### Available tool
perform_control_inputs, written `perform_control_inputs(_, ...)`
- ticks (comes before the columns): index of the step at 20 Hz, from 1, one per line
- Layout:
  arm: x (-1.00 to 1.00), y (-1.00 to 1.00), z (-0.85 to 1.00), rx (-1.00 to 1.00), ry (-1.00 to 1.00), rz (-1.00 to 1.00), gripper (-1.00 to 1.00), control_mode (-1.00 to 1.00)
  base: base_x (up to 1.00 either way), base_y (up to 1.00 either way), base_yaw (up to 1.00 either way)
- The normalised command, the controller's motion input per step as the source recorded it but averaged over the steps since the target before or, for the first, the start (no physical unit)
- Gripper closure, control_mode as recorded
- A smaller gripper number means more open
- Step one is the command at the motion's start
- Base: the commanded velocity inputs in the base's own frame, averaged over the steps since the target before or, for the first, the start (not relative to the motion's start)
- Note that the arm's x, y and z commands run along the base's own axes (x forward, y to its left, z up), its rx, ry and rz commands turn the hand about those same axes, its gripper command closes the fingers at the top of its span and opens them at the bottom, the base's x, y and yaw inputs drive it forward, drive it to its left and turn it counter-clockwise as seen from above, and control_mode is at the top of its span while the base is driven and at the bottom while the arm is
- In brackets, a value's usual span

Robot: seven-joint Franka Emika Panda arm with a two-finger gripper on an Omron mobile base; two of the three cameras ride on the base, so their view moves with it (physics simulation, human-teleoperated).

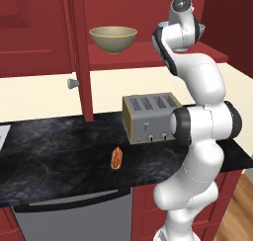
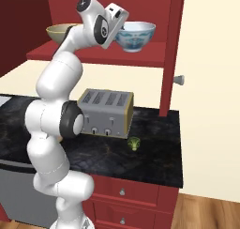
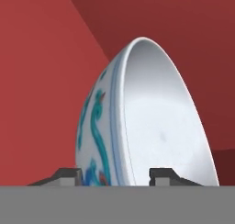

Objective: Pick both bowls and place them on the counter. Then place the hot dog in one bowl and place the broccoli in the other bowl.

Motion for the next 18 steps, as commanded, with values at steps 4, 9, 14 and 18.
perform_control_inputs(4, -0.25, 0.00, -0.22, 0.00, -0.10, 0.00, 1.00, -1.00, 0.00, 0.00, 0.00)
perform_control_inputs(9, -0.53, 0.00, -0.29, 0.00, -0.01, 0.00, 1.00, -1.00, 0.00, 0.00, 0.00)
perform_control_inputs(14, -0.79, 0.02, -0.29, 0.00, -0.01, 0.01, 1.00, -1.00, 0.00, 0.00, 0.00)
perform_control_inputs(18, -0.99, 0.12, -0.09, 0.00, 0.00, 0.00, 1.00, -1.00, 0.00, 0.00, 0.00)
